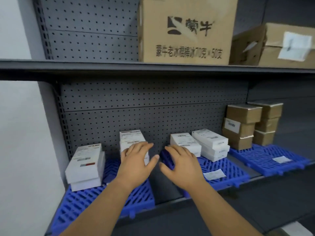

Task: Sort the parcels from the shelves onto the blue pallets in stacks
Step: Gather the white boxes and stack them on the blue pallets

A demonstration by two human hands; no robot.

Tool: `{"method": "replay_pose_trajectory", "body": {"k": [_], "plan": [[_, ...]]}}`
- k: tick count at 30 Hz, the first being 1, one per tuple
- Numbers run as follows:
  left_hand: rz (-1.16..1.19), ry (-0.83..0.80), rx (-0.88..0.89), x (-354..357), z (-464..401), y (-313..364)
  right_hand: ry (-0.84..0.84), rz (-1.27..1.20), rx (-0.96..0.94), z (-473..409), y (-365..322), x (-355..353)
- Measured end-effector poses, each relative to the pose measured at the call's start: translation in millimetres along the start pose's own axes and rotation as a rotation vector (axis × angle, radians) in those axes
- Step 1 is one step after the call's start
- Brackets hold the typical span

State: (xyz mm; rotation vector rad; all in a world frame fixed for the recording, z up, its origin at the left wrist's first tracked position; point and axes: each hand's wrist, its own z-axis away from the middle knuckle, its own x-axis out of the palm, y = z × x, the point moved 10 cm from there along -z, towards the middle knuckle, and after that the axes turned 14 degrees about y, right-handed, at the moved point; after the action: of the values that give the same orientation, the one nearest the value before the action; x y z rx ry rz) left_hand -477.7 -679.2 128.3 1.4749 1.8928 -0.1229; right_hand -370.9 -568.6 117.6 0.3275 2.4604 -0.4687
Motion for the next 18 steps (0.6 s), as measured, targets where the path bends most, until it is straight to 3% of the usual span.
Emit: {"method": "replay_pose_trajectory", "body": {"k": [5, 18], "plan": [[0.046, 0.03, 0.001, 32.4, -0.6, 84.0, 0.039, -0.034, 0.058, 10.9, 74.5, -57.1], [0.216, -0.072, 0.074, 180.2, -7.4, 269.9, 0.089, 0.111, 0.215, 37.3, 280.7, -172.2]]}}
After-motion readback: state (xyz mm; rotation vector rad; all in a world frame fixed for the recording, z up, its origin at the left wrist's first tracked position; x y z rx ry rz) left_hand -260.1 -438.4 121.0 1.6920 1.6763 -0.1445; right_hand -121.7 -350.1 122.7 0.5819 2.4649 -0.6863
